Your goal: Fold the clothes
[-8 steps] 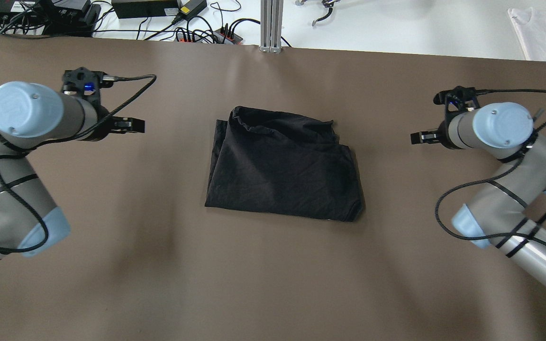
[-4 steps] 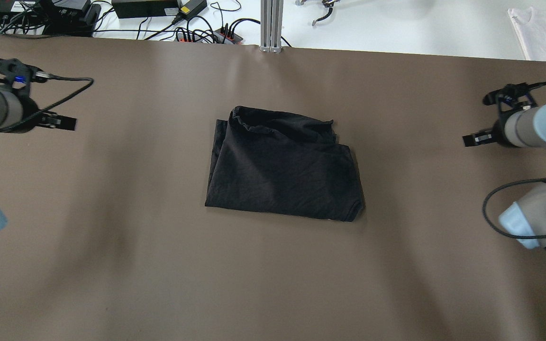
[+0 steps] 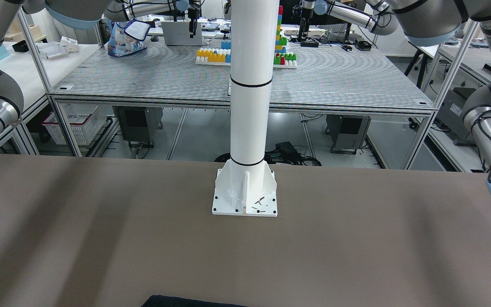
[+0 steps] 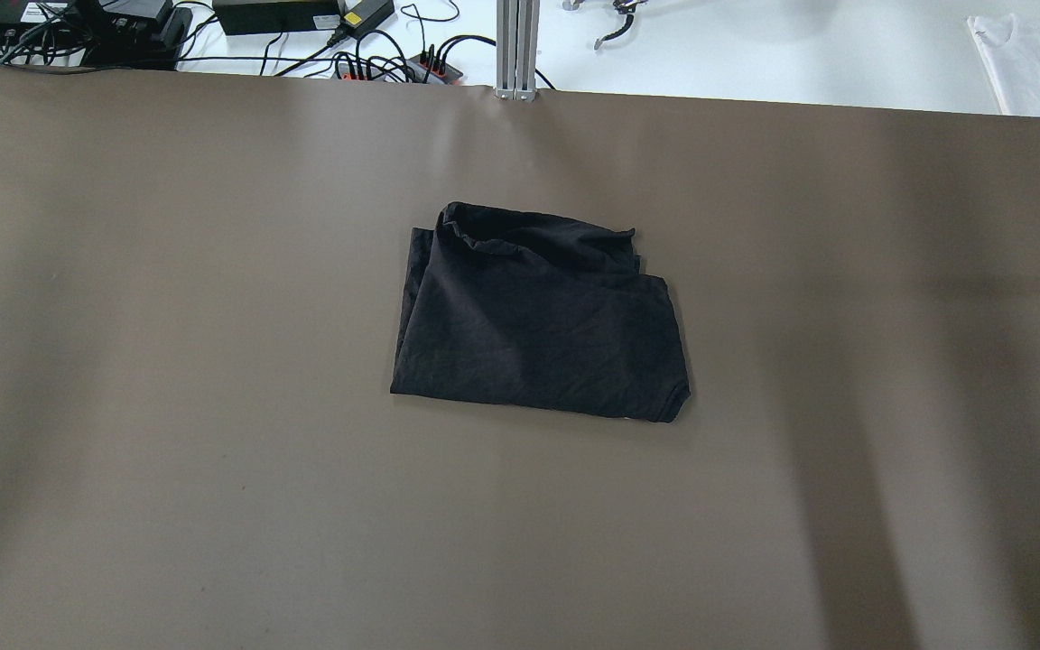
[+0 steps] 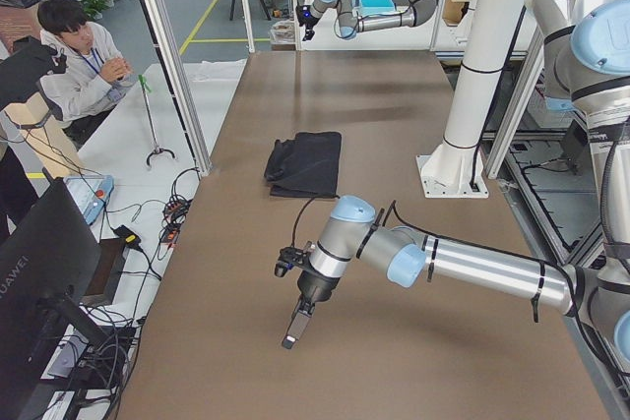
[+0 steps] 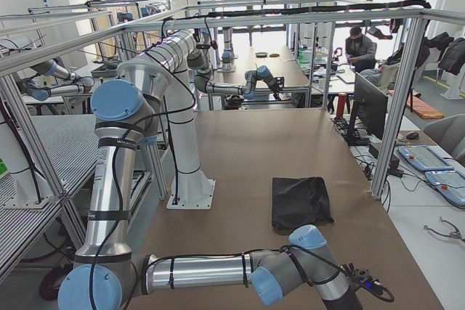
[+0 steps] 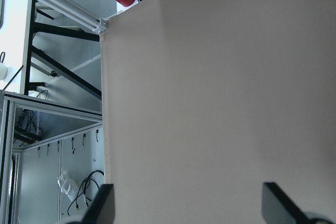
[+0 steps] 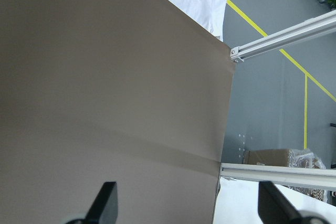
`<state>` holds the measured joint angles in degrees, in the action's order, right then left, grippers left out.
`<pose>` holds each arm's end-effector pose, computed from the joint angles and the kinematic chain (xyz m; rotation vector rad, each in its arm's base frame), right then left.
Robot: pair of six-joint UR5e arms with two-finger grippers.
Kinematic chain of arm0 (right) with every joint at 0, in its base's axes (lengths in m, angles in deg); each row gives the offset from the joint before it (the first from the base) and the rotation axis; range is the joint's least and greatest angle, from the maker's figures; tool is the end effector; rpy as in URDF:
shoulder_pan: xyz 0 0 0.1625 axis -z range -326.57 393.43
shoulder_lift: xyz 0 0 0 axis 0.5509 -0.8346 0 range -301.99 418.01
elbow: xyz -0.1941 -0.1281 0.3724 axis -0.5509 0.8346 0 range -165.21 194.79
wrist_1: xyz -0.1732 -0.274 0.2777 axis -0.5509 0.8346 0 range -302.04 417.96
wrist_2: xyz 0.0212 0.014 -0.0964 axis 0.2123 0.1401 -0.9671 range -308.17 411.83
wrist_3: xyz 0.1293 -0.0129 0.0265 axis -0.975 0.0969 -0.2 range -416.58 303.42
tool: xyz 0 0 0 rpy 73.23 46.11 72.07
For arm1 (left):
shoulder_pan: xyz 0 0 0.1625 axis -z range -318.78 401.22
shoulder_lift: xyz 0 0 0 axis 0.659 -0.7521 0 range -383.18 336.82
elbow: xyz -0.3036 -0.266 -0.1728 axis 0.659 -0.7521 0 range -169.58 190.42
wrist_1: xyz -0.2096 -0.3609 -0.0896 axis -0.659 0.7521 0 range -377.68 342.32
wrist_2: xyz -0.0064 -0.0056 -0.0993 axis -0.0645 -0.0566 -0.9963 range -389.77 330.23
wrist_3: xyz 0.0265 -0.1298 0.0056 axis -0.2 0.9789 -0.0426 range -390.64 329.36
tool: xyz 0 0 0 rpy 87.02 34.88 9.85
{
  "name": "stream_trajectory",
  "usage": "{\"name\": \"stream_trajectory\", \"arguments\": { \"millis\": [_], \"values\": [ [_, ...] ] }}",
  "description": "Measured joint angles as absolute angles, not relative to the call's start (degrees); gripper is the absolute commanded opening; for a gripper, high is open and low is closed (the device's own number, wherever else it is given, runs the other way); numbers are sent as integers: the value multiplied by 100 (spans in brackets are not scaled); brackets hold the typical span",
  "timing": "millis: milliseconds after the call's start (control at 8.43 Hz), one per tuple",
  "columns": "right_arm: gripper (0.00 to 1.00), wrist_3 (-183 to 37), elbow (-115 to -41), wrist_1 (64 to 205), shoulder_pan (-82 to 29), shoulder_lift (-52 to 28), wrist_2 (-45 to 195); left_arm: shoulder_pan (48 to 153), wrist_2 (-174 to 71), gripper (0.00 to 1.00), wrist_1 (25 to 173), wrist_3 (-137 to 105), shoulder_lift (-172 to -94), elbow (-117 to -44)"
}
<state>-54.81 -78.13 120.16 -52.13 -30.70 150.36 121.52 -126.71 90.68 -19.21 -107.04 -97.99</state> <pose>0.0692 -0.5754 0.6300 0.5545 -0.1581 -0.1470 -0.0309 -0.5148 0.5754 0.5032 0.2143 0.0030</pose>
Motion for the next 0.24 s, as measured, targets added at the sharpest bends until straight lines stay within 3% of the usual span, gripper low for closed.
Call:
{"name": "stream_trajectory", "arguments": {
  "millis": [237],
  "values": [
    [94,-5434,-7825,11911,-5298,-3100,15003,12316,-12667,100,9145,-1600,-10772,-9783]
  ]
}}
